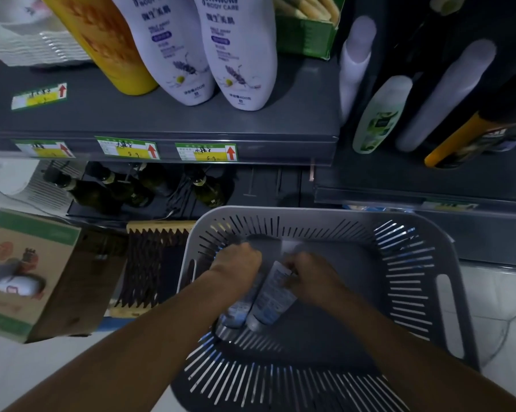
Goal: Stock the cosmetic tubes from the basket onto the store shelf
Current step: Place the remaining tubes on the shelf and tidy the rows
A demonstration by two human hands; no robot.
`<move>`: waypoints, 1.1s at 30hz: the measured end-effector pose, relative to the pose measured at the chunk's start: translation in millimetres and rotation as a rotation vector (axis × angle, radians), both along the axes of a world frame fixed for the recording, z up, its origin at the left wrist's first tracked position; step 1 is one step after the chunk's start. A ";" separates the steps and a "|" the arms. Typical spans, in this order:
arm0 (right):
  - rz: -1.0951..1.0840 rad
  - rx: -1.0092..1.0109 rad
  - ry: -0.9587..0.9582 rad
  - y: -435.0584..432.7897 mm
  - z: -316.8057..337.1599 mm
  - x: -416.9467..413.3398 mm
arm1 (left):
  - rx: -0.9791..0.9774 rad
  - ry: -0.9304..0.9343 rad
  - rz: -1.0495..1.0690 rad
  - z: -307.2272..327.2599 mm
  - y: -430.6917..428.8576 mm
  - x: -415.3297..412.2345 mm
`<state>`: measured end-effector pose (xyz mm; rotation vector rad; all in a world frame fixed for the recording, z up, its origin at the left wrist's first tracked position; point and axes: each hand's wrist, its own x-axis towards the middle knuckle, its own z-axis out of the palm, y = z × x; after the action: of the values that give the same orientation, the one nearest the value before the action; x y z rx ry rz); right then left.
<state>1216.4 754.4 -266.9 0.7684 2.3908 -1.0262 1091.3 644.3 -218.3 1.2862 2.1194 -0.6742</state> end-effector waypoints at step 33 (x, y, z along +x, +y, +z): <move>0.042 0.719 0.346 68.1 563.3 98.8 | 0.779 0.191 -0.167 516.6 57.6 59.7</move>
<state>1315.2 822.4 296.4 0.8038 3.1054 -0.2628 1151.0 701.9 298.3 1.8680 2.5676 0.0044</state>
